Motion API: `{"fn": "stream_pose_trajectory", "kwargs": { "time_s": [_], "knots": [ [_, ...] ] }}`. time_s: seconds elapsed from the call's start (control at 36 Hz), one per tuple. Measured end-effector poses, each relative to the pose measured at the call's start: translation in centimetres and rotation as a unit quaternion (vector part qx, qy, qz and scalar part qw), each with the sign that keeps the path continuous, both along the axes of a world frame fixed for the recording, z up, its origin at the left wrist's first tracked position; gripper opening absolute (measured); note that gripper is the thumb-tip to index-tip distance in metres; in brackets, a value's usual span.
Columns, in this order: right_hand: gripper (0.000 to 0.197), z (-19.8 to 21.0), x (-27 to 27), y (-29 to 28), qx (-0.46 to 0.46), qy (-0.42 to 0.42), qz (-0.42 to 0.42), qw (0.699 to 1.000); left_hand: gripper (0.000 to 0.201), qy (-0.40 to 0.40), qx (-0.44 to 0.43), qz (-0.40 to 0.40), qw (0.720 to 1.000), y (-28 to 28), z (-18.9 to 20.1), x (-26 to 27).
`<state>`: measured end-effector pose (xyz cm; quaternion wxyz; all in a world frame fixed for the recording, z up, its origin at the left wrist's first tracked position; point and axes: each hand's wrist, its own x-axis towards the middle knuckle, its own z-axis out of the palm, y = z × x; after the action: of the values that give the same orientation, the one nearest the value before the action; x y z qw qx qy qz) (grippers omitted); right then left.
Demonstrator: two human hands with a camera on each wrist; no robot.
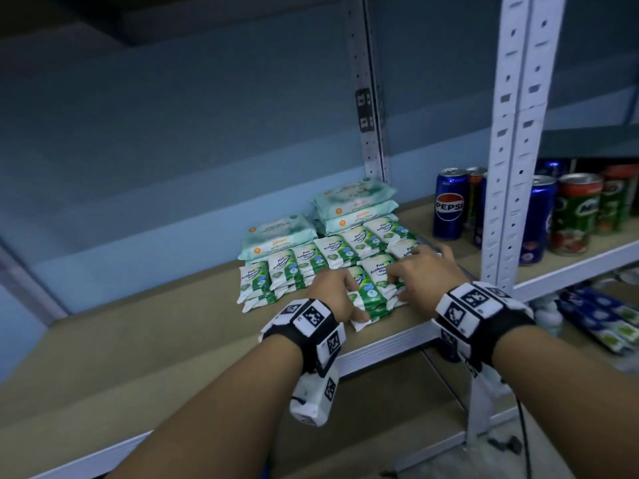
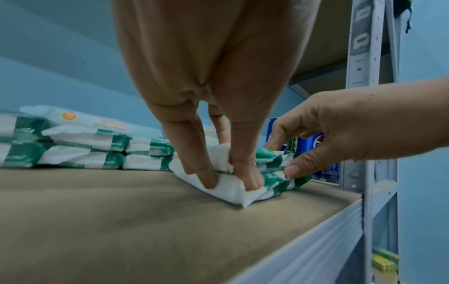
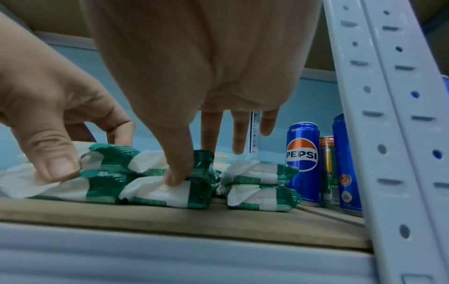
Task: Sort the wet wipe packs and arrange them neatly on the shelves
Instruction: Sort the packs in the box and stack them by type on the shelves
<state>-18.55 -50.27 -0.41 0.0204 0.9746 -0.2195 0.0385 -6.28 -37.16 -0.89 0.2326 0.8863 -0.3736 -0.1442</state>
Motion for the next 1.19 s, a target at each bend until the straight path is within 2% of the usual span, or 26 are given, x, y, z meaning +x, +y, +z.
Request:
{"fn": "stream_pose_trajectory", "kwargs": {
  "time_s": [0.22,0.42,0.53,0.58,0.64,0.69,0.75,0.83,0.92,1.0,1.19],
  "knots": [
    [0.025,0.0,1.5,-1.3,0.005,0.0,-0.008,1.0,0.05,-0.048,0.037,-0.014,0.998,-1.3,0.1,1.2],
    [0.027,-0.5,1.8,-1.7,0.014,-0.015,-0.01,1.0,0.051,-0.069,0.028,-0.01,0.997,-1.2,-0.2,1.5],
    [0.034,-0.2,1.4,-1.0,-0.002,0.005,-0.014,1.0,0.05,-0.114,0.041,-0.026,0.992,-0.6,-0.1,0.7],
    [0.051,-0.2,0.8,-0.1,-0.008,0.035,-0.018,0.999,0.062,-0.123,0.066,-0.046,0.989,-0.1,0.1,0.2],
    [0.069,-0.5,-0.1,1.0,-0.003,0.048,-0.018,0.999,0.084,-0.12,0.097,-0.073,0.985,0.7,0.0,-0.2],
    [0.074,-0.9,-1.2,2.2,-0.002,0.034,-0.009,0.999,0.097,-0.122,0.11,-0.081,0.983,1.8,-0.1,-0.8],
    [0.069,-1.2,-2.2,3.5,0.0,0.015,0.007,1.0,0.101,-0.119,0.089,-0.073,0.986,3.2,-0.1,-1.6],
    [0.056,-1.8,-3.3,5.3,0.007,-0.016,0.037,0.999,0.085,-0.127,0.025,-0.075,0.989,5.7,0.1,-2.8],
    [0.041,-2.7,-4.2,7.1,0.025,-0.061,0.066,0.996,0.061,-0.073,-0.026,-0.084,0.993,8.6,0.3,-4.0],
    [0.036,-3.5,-4.8,9.2,0.06,-0.088,0.098,0.989,0.042,-0.036,-0.044,-0.095,0.994,11.2,-0.1,-4.8],
    [0.03,-6.5,-5.1,14.5,0.139,-0.022,0.155,0.978,0.026,-0.032,-0.008,-0.099,0.995,16.7,-2.6,-6.2]
  ]
}}
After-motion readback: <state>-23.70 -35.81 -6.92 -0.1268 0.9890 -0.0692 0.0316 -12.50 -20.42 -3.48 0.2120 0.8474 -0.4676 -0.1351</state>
